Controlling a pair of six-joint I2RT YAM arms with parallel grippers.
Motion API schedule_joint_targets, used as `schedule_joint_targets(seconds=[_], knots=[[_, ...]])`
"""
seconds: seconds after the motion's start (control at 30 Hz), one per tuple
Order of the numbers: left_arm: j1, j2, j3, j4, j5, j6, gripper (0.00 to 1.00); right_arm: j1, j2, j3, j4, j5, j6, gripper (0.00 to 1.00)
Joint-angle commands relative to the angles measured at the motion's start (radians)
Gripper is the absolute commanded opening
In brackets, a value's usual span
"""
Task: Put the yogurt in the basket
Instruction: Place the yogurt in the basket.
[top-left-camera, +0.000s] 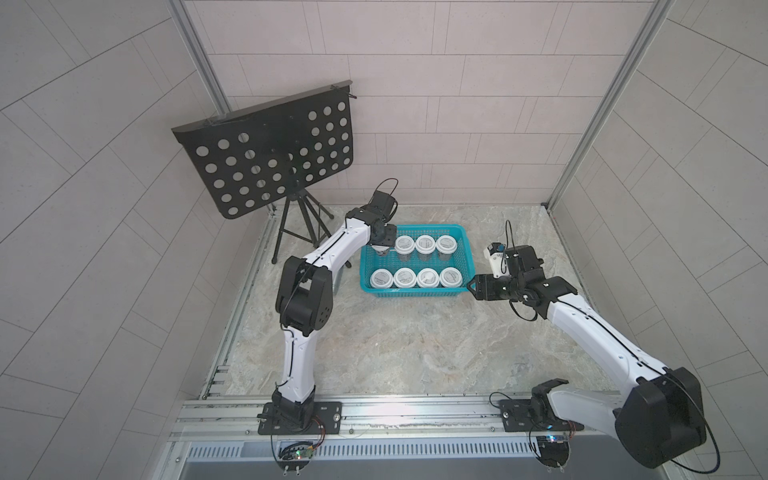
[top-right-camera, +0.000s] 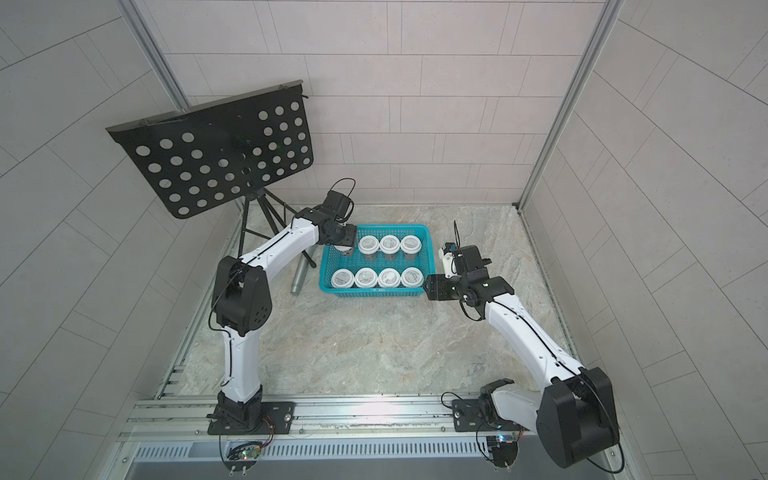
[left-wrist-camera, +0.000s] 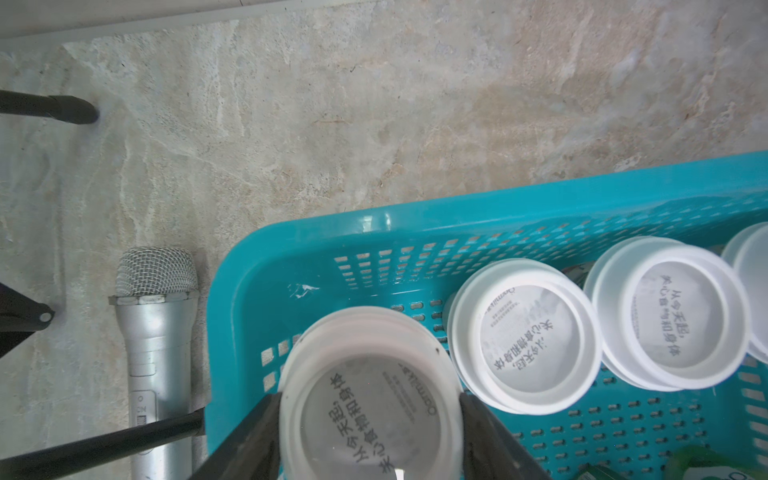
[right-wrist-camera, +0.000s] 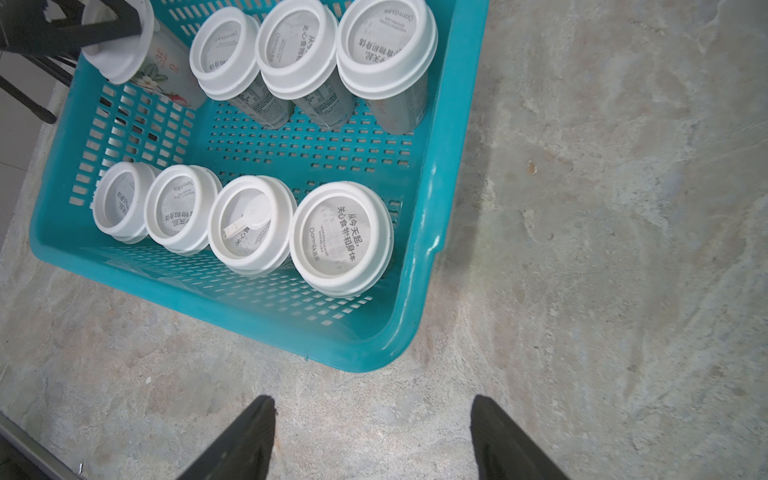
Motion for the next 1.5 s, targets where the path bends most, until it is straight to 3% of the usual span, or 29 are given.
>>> schedule_joint_targets(seconds=[0.0, 1.03, 1.47], knots=[[0.003, 0.026, 0.051, -0.016, 0.0, 0.01, 0.68, -0.005, -0.013, -0.008, -0.022, 0.004, -0.005, 0.78], [0.009, 0.139, 0.113, -0.046, -0.017, 0.012, 0.7, -0.005, -0.012, -0.004, -0.042, -0.002, -0.016, 0.78], [0.01, 0.13, 0.135, -0.068, -0.006, 0.016, 0.84, -0.007, -0.01, -0.003, -0.042, -0.002, -0.018, 0.78]])
